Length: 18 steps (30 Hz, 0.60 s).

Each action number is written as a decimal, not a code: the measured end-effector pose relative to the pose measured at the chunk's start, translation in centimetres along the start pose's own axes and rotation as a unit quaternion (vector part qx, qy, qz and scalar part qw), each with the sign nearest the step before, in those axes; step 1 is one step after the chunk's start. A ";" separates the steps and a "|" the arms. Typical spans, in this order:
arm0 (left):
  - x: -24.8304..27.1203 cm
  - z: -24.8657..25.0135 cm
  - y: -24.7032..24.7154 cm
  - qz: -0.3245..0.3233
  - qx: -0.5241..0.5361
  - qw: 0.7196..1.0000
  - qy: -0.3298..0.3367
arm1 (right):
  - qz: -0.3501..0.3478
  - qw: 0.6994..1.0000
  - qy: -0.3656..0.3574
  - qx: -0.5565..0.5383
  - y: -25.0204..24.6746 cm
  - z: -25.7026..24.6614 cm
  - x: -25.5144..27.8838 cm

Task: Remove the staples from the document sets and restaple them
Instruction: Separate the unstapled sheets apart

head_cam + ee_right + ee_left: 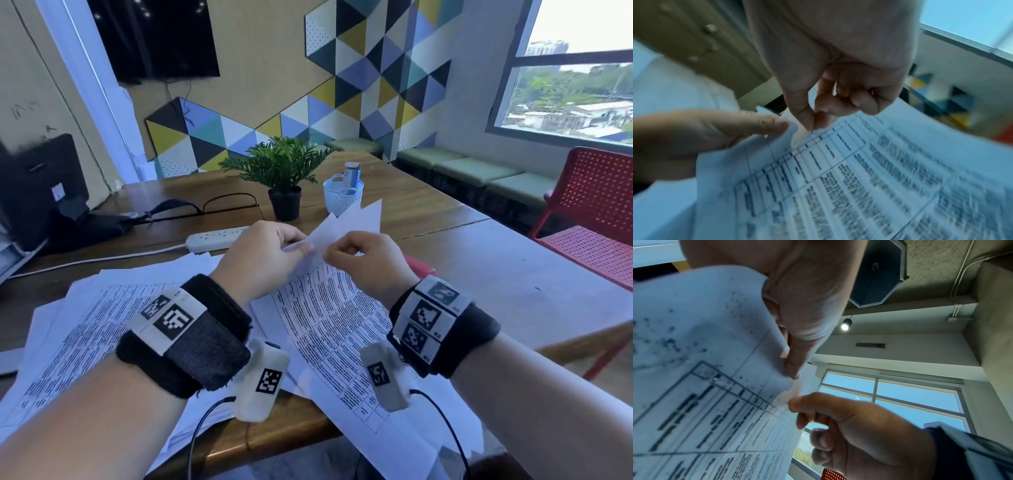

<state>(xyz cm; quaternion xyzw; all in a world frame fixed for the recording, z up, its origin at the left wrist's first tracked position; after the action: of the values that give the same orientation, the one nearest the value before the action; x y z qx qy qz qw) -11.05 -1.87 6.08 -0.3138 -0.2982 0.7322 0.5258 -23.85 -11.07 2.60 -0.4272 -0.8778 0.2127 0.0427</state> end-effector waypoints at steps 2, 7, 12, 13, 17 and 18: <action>-0.2 0.2 0.0 -0.002 -0.012 1.000 0.003 | 0.015 0.997 -0.036 0.063 -0.1 -0.5 -0.1; -0.5 0.7 0.0 -0.010 -0.015 1.000 0.003 | 0.005 0.996 -0.045 0.073 0.0 -0.8 -0.7; -0.6 0.3 -0.1 0.003 -0.015 1.000 -0.011 | -0.002 0.997 -0.045 0.056 0.5 -0.8 -1.4; -0.6 0.1 0.1 0.005 -0.023 1.000 -0.020 | 0.001 0.997 -0.049 0.052 0.6 -0.8 -1.4; -0.5 -0.9 0.1 -0.002 -0.014 0.999 -0.051 | 0.011 0.997 -0.067 0.044 0.1 -1.4 -1.2; -0.5 -1.4 0.2 -0.011 -0.004 0.998 -0.056 | 0.013 0.997 -0.069 0.038 -0.4 -1.5 -1.1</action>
<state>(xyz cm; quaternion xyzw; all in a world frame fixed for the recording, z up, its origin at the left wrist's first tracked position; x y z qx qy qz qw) -9.96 -2.23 5.18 -0.2710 -0.3335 0.7415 0.5153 -23.07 -11.63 4.26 -0.4209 -0.8641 0.2760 -0.0048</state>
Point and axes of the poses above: each hand's wrist, its own x-axis away from the middle knuckle, its own y-axis out of the palm, z = x × y, the point moved 5 cm from there along -x, towards the middle knuckle, and after that the axes turned 10 degrees about -z, right-handed, at the moved point
